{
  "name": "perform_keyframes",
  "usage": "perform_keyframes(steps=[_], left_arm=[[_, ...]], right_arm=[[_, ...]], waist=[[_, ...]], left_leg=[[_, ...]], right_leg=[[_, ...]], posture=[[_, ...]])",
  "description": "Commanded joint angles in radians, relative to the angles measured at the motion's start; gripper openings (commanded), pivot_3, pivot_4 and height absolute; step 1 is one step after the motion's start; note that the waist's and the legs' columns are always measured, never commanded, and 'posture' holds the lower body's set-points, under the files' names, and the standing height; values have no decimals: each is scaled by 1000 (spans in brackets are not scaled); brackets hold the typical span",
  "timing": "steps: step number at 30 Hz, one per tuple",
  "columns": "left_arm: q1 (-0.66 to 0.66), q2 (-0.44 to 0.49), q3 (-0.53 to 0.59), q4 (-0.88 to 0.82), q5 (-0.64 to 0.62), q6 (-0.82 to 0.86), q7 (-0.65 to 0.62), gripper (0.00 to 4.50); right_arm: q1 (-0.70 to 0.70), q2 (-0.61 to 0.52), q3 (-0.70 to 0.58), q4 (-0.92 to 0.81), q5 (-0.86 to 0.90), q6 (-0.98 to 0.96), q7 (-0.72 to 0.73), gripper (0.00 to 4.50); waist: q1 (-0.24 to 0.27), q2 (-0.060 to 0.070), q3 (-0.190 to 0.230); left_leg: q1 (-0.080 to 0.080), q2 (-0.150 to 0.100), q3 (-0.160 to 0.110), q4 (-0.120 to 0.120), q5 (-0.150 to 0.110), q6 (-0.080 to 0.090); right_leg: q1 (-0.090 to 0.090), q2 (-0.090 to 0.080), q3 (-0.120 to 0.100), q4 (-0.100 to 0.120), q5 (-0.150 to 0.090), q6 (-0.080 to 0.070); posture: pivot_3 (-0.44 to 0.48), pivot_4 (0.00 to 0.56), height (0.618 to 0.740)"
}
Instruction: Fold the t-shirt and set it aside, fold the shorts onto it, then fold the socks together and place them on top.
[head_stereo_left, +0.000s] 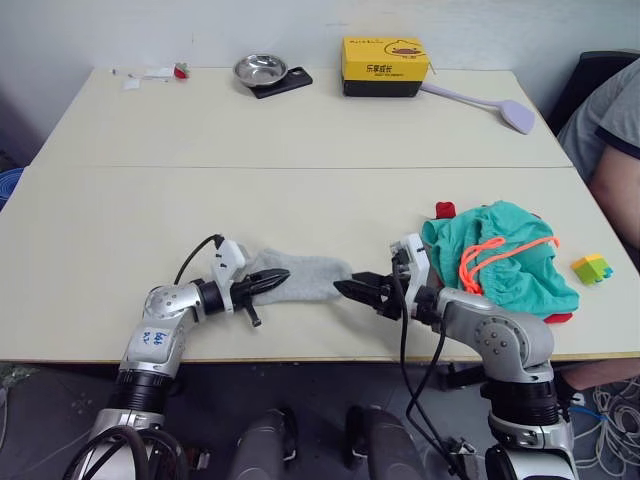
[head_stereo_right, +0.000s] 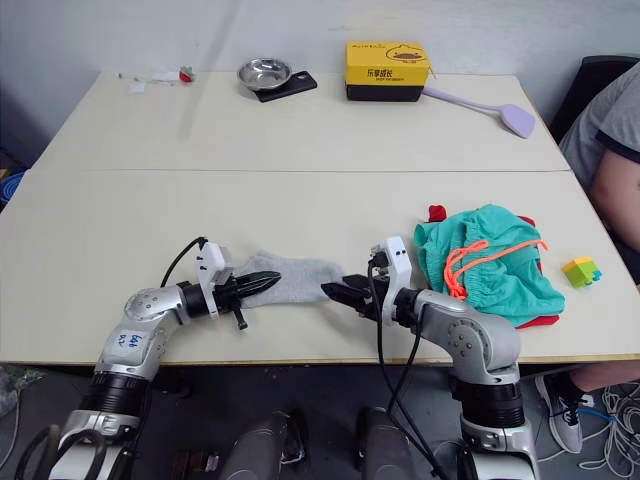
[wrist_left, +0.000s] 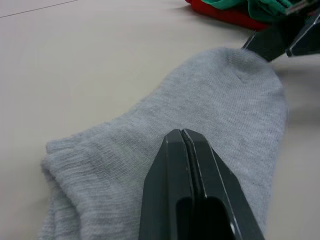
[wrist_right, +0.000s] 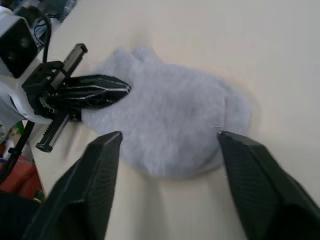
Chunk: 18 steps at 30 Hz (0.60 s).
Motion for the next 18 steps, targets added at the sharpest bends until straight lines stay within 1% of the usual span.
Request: perform_keyframes(steps=[1,4,9,12,14,18], left_arm=[[4,-10,-30,-8,8,16,-5,0],[-1,-7,-27,-6,8,18,-5,0],[-1,-8,-25,-8,9,17,-1,0],[-4,-14,-28,-9,9,18,2,0],[-9,-20,-31,-8,10,19,6,0],[-26,-36,-38,-1,13,17,9,0]], right_arm=[[-35,64,-54,11,33,109,-111,4464],[-53,109,-72,40,24,134,-169,4464],[-82,165,-92,60,61,178,-192,4464],[-93,182,-92,72,61,168,-204,3865],[-109,194,-117,84,60,150,-225,3156],[-128,176,-160,81,81,162,-235,1755]], waist=[[-1,0,0],[-2,1,-1],[-2,1,-1],[-3,1,-1],[-3,1,-1],[0,1,-1]], left_leg=[[0,0,0,0,0,0],[0,0,0,0,-1,2],[0,0,0,0,-1,2],[0,0,0,0,-1,2],[0,0,0,-1,-1,2],[-1,0,1,-1,-1,2]], right_leg=[[0,0,0,0,0,0],[0,0,0,0,0,0],[0,1,0,0,0,0],[0,1,0,0,0,0],[0,1,0,0,0,0],[-1,1,0,0,0,0]], posture=[[0,150,740],[0,150,740],[0,150,740],[0,150,740],[0,150,740],[0,150,740]])
